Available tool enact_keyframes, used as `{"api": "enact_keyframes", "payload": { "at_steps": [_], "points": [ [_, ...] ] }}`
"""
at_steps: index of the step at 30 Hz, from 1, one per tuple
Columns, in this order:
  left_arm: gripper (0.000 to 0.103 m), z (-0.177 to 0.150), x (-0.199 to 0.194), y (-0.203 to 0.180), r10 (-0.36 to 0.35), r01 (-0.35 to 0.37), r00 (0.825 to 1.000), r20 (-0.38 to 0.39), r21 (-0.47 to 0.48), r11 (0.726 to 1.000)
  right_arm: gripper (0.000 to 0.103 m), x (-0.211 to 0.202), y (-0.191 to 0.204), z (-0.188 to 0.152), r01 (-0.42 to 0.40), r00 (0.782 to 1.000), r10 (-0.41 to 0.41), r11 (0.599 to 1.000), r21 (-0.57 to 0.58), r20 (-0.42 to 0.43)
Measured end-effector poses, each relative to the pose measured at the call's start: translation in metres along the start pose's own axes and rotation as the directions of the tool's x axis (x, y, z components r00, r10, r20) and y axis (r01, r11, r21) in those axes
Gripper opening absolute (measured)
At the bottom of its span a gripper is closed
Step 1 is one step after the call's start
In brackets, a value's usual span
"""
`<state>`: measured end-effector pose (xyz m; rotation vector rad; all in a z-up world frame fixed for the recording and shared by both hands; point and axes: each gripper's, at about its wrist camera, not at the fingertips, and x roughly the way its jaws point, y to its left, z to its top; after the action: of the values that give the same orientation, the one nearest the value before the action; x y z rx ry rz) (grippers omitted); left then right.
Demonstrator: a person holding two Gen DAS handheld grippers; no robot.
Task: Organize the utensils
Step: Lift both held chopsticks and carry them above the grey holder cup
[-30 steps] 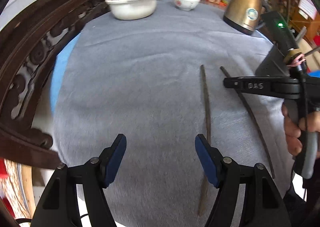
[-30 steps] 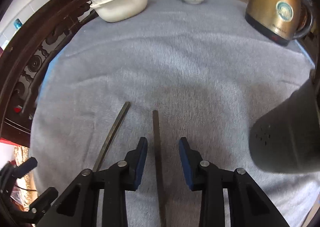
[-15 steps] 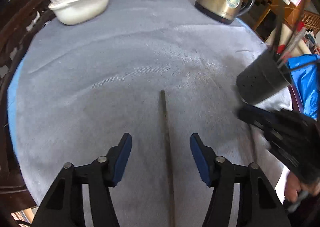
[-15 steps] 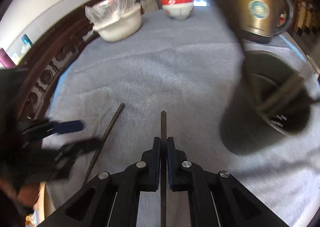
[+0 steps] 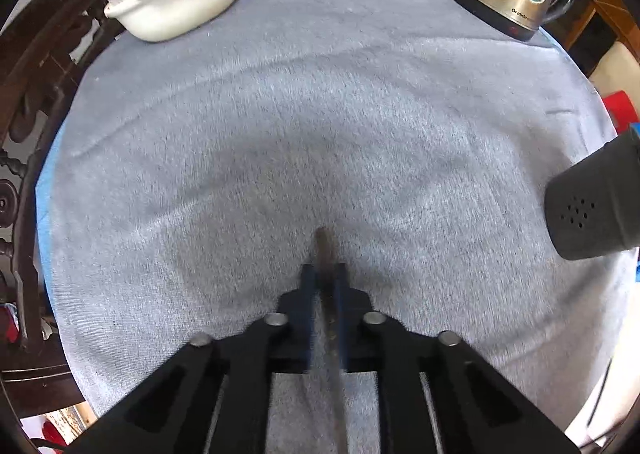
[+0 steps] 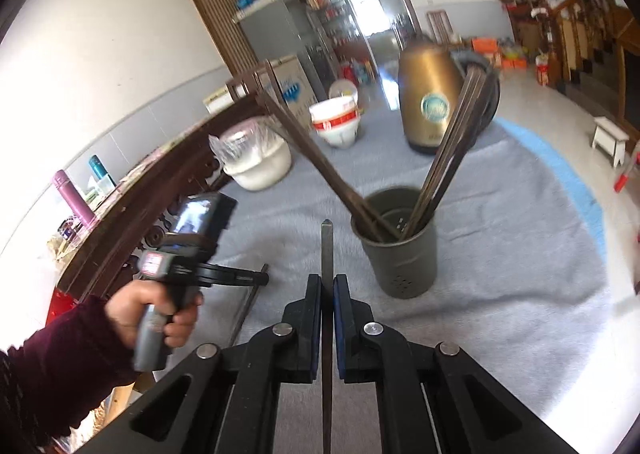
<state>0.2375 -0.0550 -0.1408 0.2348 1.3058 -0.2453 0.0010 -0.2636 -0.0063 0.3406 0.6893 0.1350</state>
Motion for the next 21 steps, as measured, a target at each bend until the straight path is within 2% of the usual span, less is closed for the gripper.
{"api": "enact_keyframes", "payload": {
  "at_steps": [5,12,21],
  "points": [
    [0.005,-0.005,-0.002,-0.019,0.085,-0.085,0.996,0.031,0.002,0.996,0.006,-0.031,-0.001,0.002,0.02,0.998,-0.02,1.0,-0.006,0.055],
    [0.006,-0.02,-0.027,-0.035,0.097,-0.095,0.992,0.085,-0.024,0.995,0.006,-0.054,0.0,0.002,0.052,0.993,-0.051,0.999,-0.012,0.104],
    [0.005,-0.022,-0.069,-0.021,0.089,-0.079,0.98,0.18,-0.059,0.995,0.006,-0.062,0.006,0.003,0.063,0.99,-0.061,0.998,-0.013,0.127]
  ]
}}
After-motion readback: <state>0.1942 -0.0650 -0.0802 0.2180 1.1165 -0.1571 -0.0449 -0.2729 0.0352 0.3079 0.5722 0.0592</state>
